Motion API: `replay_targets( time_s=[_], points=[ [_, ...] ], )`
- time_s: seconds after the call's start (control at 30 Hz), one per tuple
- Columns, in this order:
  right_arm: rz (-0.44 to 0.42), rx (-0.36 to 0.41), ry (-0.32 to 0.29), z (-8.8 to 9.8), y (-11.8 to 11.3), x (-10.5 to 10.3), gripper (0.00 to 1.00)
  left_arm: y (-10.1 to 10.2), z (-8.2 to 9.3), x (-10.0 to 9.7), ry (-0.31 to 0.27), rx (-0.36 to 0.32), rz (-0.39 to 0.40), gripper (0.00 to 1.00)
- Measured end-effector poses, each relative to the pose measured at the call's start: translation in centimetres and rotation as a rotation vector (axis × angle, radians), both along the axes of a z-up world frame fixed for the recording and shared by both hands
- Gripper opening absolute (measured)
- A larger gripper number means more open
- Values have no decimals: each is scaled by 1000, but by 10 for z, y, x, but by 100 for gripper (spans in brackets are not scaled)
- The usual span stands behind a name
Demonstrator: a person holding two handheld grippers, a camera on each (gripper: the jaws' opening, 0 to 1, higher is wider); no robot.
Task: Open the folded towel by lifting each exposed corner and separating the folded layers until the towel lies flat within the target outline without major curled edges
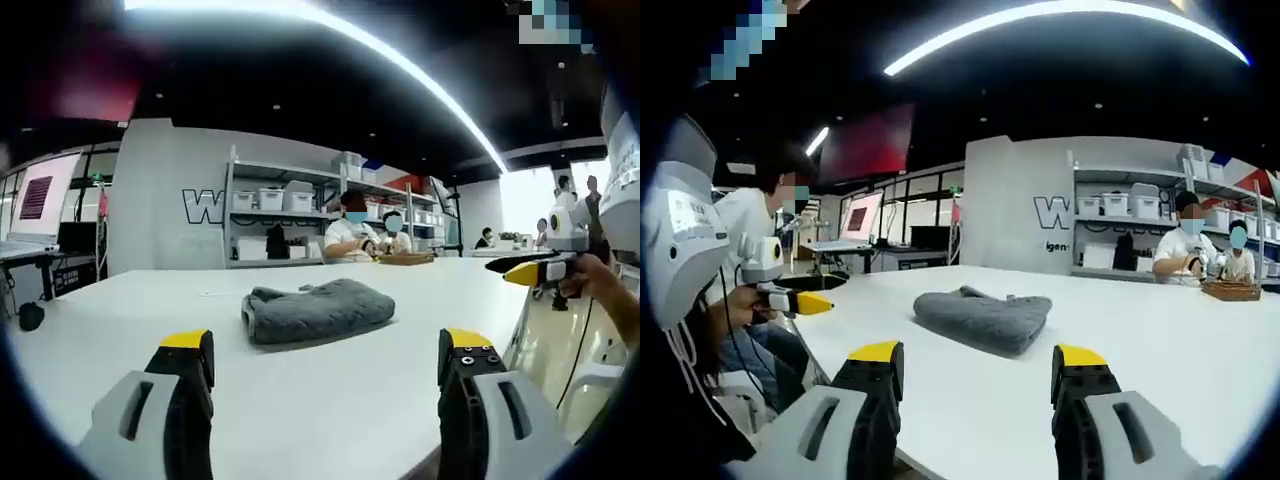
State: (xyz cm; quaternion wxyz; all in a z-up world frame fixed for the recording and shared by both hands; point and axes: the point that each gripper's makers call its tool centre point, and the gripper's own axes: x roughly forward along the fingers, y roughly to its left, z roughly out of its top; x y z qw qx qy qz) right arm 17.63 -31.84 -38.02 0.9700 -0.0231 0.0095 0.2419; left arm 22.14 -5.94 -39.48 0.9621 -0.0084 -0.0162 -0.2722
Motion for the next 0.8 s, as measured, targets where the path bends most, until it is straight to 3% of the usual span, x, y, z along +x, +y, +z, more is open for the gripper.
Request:
replay_targets(
  time_s=[0.23, 0.43, 0.8],
  points=[
    [4, -14, 10, -2, 1, 3, 63, 6, 2, 4, 0, -4, 20, 99],
    [6, -19, 9, -1, 1, 5, 70, 10, 8, 6, -1, -39, 31, 99],
    [-2, -13, 29, -5, -2, 10, 71, 12, 5, 10, 18, -32, 30, 99]
  ],
)
